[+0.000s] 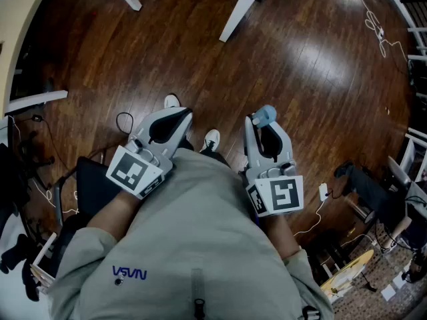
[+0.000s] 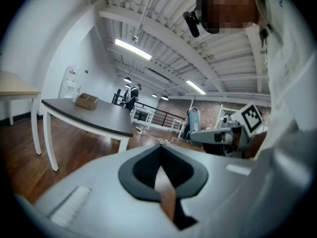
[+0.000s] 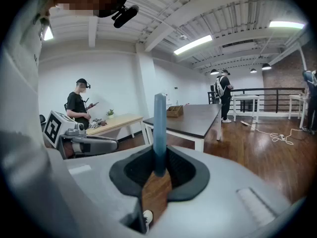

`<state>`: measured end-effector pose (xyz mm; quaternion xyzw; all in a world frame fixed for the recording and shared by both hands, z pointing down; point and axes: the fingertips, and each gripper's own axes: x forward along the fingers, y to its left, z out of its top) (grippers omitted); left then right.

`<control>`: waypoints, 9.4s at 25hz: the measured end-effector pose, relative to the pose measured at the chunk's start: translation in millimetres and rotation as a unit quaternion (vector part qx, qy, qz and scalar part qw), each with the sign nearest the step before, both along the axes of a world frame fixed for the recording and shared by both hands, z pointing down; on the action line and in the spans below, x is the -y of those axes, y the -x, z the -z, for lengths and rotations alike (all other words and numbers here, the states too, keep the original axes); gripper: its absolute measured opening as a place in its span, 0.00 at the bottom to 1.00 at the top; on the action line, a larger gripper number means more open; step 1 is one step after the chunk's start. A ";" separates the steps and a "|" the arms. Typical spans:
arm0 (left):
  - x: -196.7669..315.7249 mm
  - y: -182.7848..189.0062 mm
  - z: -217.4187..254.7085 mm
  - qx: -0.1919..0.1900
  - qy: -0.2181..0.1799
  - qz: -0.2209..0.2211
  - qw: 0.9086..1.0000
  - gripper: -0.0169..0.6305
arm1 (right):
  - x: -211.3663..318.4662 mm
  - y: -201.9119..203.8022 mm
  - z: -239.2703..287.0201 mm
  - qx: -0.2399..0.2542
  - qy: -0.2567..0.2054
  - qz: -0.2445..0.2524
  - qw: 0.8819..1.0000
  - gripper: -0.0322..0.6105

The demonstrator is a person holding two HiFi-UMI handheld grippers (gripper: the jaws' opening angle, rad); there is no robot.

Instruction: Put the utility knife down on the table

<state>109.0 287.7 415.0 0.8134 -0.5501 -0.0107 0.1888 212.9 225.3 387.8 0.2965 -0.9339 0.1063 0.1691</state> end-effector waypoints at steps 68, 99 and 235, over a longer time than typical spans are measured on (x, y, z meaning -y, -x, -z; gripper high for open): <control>423.3 275.6 23.9 0.073 -0.010 -0.012 0.997 0.03 | 405.1 285.3 -26.5 0.005 0.028 -0.008 1.000 0.15; 493.1 285.6 -55.1 0.058 0.072 -0.165 0.982 0.03 | 440.7 286.7 -190.0 -0.340 0.150 -0.016 0.928 0.16; 62.5 -26.5 38.1 0.063 -0.074 -0.061 0.993 0.03 | 11.7 -28.9 6.7 0.017 -0.108 -0.119 0.987 0.05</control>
